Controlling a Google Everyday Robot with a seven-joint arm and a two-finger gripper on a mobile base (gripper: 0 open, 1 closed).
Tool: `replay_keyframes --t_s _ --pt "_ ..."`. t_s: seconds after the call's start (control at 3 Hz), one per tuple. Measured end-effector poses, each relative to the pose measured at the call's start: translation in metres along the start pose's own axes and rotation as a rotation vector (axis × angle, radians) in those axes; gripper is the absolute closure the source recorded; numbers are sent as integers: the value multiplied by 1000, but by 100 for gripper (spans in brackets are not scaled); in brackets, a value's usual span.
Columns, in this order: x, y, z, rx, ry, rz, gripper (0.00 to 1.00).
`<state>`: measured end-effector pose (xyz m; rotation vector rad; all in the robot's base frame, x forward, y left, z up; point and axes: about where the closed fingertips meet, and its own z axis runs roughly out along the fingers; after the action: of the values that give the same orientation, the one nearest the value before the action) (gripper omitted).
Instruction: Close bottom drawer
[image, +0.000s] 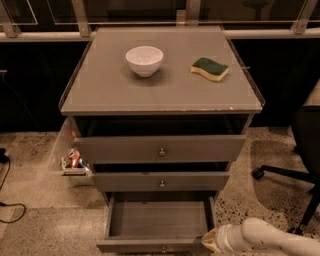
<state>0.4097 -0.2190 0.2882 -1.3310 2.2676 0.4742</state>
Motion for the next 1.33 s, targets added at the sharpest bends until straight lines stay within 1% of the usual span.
replay_keyframes --t_s 0.33,0.67,1.0,1.33 --pt "24 5 48 -59 22 37 100" --pt "35 12 78 -96 8 34 100" --pt "39 23 98 -120 -23 6 100" --pt "36 26 115 -120 -65 -24 100"
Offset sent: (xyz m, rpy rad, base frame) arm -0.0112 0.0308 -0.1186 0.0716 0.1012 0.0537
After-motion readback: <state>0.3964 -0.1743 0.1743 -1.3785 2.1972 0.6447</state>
